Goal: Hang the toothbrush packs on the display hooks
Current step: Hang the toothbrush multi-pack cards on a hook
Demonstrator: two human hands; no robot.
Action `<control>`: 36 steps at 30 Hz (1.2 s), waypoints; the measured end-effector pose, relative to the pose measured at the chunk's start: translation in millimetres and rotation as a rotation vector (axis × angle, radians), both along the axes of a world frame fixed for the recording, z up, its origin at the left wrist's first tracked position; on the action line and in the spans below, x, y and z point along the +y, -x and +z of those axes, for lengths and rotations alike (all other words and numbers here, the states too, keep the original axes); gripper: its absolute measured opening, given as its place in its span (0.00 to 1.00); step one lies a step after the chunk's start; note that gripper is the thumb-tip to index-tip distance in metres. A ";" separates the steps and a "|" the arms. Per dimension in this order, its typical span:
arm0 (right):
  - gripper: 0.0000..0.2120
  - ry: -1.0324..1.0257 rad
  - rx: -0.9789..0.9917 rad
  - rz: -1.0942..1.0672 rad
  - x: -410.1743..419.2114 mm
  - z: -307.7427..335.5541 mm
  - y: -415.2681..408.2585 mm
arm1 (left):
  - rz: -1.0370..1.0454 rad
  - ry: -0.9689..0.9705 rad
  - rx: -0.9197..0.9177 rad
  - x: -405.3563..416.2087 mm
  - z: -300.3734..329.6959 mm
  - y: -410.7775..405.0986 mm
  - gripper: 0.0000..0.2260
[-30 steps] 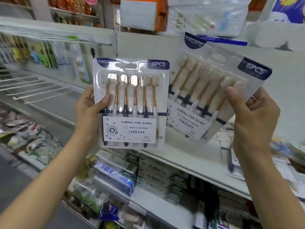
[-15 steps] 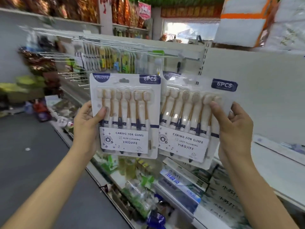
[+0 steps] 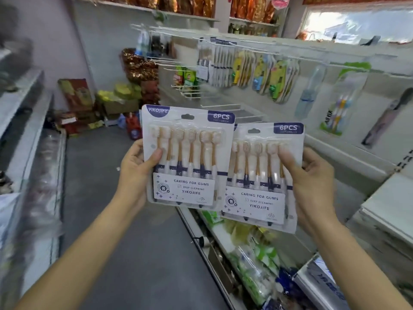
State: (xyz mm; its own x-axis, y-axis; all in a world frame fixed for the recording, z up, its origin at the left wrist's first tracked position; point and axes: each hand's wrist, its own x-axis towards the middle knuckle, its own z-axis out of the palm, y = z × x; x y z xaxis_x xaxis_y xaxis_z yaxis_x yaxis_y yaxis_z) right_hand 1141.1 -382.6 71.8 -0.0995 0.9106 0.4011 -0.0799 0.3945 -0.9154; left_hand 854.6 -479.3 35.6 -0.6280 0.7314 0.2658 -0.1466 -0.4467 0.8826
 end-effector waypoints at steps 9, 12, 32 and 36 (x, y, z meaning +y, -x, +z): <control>0.14 0.059 -0.090 0.206 60.5 -22.9 130.0 | 0.121 0.039 -0.119 10.0 -25.8 98.7 0.09; 0.10 0.078 -0.080 0.243 87.6 -31.5 174.5 | 0.164 0.043 -0.136 23.5 -32.3 138.6 0.10; 0.06 0.143 0.012 0.269 293.3 -43.2 401.2 | 0.225 0.124 -0.064 201.2 -29.1 343.1 0.11; 0.04 0.112 -0.003 0.251 321.3 -42.6 431.5 | 0.197 0.118 -0.063 237.6 -28.8 378.3 0.10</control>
